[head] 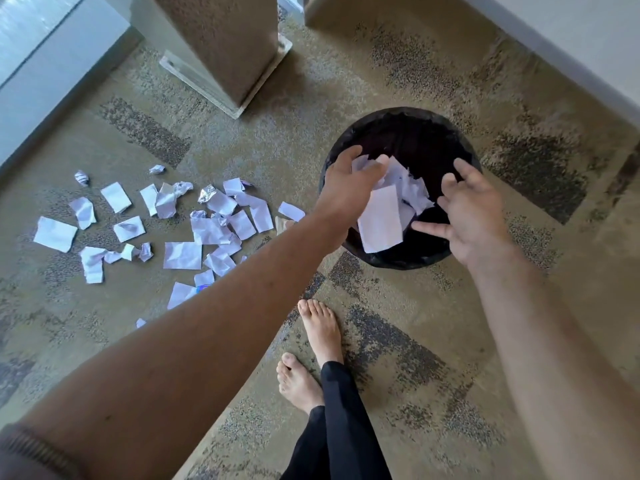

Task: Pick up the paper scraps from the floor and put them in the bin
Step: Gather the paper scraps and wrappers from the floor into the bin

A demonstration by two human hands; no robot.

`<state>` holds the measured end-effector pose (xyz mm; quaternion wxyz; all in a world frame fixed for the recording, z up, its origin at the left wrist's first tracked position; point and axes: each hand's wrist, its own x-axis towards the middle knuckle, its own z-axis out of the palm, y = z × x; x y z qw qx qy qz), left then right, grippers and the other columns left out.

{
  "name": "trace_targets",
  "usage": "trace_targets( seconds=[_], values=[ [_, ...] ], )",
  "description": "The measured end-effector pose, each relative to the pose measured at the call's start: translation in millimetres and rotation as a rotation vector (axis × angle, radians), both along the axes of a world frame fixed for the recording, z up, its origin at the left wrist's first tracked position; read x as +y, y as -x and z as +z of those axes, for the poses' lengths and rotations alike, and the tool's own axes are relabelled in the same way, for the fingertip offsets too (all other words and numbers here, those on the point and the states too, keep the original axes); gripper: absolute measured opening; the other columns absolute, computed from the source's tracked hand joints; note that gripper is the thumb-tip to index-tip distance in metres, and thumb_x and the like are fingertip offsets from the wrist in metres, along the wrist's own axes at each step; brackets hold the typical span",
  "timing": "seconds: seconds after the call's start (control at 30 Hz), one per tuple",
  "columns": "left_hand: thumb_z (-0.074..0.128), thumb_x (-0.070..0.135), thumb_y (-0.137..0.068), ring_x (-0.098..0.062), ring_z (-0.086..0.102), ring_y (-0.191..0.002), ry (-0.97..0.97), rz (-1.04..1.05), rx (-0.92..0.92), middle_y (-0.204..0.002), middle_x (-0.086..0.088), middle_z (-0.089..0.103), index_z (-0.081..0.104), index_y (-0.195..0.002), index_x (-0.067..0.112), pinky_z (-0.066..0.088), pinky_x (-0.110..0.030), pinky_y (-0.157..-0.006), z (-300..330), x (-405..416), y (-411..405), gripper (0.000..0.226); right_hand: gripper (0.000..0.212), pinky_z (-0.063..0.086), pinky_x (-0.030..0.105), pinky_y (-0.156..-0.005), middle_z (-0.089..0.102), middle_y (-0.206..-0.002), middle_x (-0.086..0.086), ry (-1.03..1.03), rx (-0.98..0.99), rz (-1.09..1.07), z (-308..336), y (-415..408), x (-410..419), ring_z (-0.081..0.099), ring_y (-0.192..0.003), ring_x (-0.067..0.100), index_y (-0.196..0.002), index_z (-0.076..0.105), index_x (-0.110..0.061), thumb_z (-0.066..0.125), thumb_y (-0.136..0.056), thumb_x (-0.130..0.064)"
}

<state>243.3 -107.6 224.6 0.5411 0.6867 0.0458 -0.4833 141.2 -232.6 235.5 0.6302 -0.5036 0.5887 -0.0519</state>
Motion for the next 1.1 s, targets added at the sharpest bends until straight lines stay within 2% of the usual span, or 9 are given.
trace_targets(
  seconds=[0.1, 0.23, 0.4, 0.57, 0.63, 0.77, 0.87, 0.97, 1.1],
  values=[
    [0.048, 0.033, -0.102, 0.002, 0.061, -0.092, 0.083, 0.146, 0.058, -0.117, 0.010, 0.059, 0.045, -0.140, 0.025, 0.048, -0.018, -0.067, 5, 11, -2, 0.039, 0.031, 0.061, 0.050, -0.074, 0.048, -0.140, 0.003, 0.088, -0.001, -0.029, -3, 4, 10, 0.057, -0.099, 0.009, -0.133, 0.053, -0.021, 0.048, -0.102, -0.019],
    [0.048, 0.023, -0.103, -0.011, 0.064, -0.099, 0.137, 0.350, -0.029, -0.109, 0.002, 0.064, 0.061, -0.110, 0.021, 0.053, -0.035, -0.089, -2, 43, -1, 0.015, 0.018, 0.062, 0.040, -0.073, 0.059, -0.112, -0.006, 0.289, -0.050, 0.016, -4, 10, 34, 0.063, -0.097, 0.009, -0.115, 0.060, -0.013, 0.053, -0.100, -0.019],
    [0.055, 0.024, -0.098, -0.017, 0.064, -0.094, 0.057, 0.402, -0.277, -0.098, -0.001, 0.066, 0.064, -0.102, 0.016, 0.051, -0.031, -0.077, -20, 96, 7, 0.012, 0.018, 0.057, 0.025, -0.066, 0.068, -0.096, 0.007, 0.452, -0.162, 0.279, -2, 12, 88, 0.070, -0.077, 0.018, -0.114, 0.060, -0.017, 0.057, -0.097, -0.021],
    [0.060, 0.028, -0.095, -0.006, 0.060, -0.081, -0.064, 0.408, -0.402, -0.084, 0.010, 0.065, 0.066, -0.094, 0.024, 0.050, -0.028, -0.075, -43, 156, 21, 0.007, 0.019, 0.056, 0.043, -0.081, 0.061, -0.108, -0.015, 0.484, -0.202, 0.594, -24, 5, 144, 0.065, -0.092, 0.014, -0.111, 0.061, -0.024, 0.060, -0.092, -0.025],
    [0.061, 0.027, -0.095, 0.002, 0.060, -0.080, -0.141, 0.394, -0.446, -0.087, 0.012, 0.065, 0.066, -0.097, 0.021, 0.046, -0.016, -0.074, -54, 179, 31, 0.008, 0.022, 0.055, 0.042, -0.083, 0.056, -0.108, -0.018, 0.509, -0.194, 0.703, -40, 3, 160, 0.062, -0.095, 0.009, -0.113, 0.062, -0.021, 0.062, -0.091, -0.021],
    [0.062, 0.036, -0.090, -0.003, 0.059, -0.103, -0.285, 0.323, -0.535, -0.105, 0.009, 0.063, 0.064, -0.101, 0.027, 0.047, -0.026, -0.086, -90, 222, 48, 0.015, 0.031, 0.055, 0.041, -0.081, 0.052, -0.111, -0.006, 0.509, -0.118, 0.862, -85, 3, 182, 0.059, -0.099, 0.012, -0.121, 0.059, -0.021, 0.063, -0.090, -0.020],
    [0.065, 0.036, -0.091, 0.010, 0.046, -0.113, -0.369, 0.246, -0.585, -0.125, 0.006, 0.054, 0.063, -0.114, 0.021, 0.040, -0.017, -0.096, -120, 246, 54, 0.027, 0.040, 0.051, 0.040, -0.092, 0.048, -0.119, -0.007, 0.510, -0.081, 0.940, -124, -2, 193, 0.051, -0.113, 0.012, -0.127, 0.054, -0.021, 0.065, -0.089, -0.024],
    [0.063, 0.051, -0.083, -0.009, 0.040, -0.131, -0.468, 0.168, -0.607, -0.142, 0.001, 0.041, 0.058, -0.124, 0.024, 0.032, -0.022, -0.102, -156, 264, 46, 0.049, 0.054, 0.038, 0.030, -0.104, 0.047, -0.130, -0.001, 0.580, -0.019, 1.011, -167, -16, 200, 0.044, -0.123, 0.016, -0.134, 0.049, -0.019, 0.070, -0.085, -0.026],
    [0.057, 0.068, -0.075, -0.027, 0.030, -0.141, -0.617, 0.000, -0.723, -0.154, -0.008, 0.031, 0.052, -0.134, 0.027, 0.030, -0.042, -0.111, -214, 279, 9, 0.071, 0.066, 0.037, 0.036, -0.103, 0.042, -0.141, 0.006, 0.670, 0.046, 1.038, -229, -48, 204, 0.042, -0.127, 0.029, -0.137, 0.045, -0.020, 0.073, -0.079, -0.033]
  ],
)
